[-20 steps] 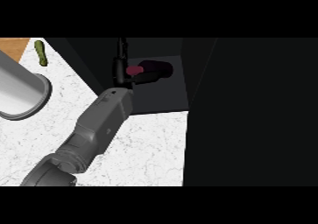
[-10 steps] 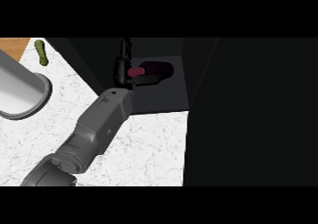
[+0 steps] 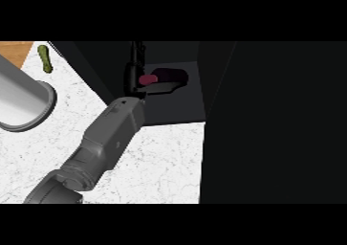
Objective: Pick up the wine, place it into the cabinet and close the cabinet
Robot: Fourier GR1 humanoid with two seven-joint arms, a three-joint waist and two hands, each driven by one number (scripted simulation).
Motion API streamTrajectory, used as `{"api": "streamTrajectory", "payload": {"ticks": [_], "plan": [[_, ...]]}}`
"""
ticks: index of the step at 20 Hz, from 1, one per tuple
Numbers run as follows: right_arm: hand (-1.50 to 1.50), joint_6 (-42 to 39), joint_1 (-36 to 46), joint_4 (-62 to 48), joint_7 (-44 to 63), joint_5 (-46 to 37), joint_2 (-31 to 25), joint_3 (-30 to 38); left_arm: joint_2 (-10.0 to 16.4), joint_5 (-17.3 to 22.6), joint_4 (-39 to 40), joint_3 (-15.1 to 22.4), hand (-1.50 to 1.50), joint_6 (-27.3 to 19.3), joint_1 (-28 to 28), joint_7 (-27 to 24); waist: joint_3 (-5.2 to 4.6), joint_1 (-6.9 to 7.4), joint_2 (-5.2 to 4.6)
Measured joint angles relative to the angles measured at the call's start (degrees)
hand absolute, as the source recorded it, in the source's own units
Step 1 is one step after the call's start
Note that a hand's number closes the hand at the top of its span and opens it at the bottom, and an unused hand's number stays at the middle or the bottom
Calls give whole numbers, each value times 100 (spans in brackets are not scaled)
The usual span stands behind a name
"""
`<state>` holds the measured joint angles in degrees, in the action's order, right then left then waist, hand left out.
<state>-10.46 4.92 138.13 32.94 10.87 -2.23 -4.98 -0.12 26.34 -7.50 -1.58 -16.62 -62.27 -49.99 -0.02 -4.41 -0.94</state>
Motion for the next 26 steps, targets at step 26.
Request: {"api": "streamTrajectory", "payload": {"ticks": [26], "plan": [[-150,311,70,60,195,-117,-110,127,14,1766,-4183,3585,-150,-1856,2918,552,2,377,129]]}}
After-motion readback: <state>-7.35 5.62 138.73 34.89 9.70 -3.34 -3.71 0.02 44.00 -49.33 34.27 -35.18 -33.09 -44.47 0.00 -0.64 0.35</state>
